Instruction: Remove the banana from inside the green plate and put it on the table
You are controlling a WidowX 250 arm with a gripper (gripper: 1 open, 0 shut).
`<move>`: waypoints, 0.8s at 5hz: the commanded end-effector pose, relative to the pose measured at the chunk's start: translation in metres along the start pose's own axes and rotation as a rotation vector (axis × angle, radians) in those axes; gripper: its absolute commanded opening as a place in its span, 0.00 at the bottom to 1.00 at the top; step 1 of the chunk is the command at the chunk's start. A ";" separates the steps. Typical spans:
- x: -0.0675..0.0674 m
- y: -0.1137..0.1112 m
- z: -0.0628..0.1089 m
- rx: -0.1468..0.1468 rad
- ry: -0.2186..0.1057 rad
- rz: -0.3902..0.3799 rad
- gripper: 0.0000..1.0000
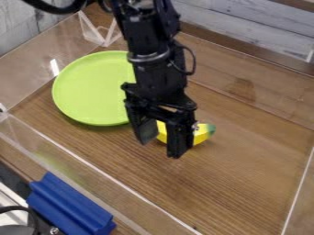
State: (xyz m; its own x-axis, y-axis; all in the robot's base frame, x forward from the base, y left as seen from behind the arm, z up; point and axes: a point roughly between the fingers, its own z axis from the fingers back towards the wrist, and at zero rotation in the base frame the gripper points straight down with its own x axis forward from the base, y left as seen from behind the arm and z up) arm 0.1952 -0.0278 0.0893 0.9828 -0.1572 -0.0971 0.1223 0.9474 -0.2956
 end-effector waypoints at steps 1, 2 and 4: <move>0.009 0.000 0.025 0.025 -0.080 -0.017 1.00; 0.014 -0.002 0.053 0.044 -0.151 -0.031 1.00; 0.019 -0.007 0.118 0.072 -0.273 -0.009 1.00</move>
State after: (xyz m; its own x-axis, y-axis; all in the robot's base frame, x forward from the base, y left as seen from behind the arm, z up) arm 0.2262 -0.0063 0.1884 0.9889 -0.0965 0.1127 0.1218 0.9619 -0.2447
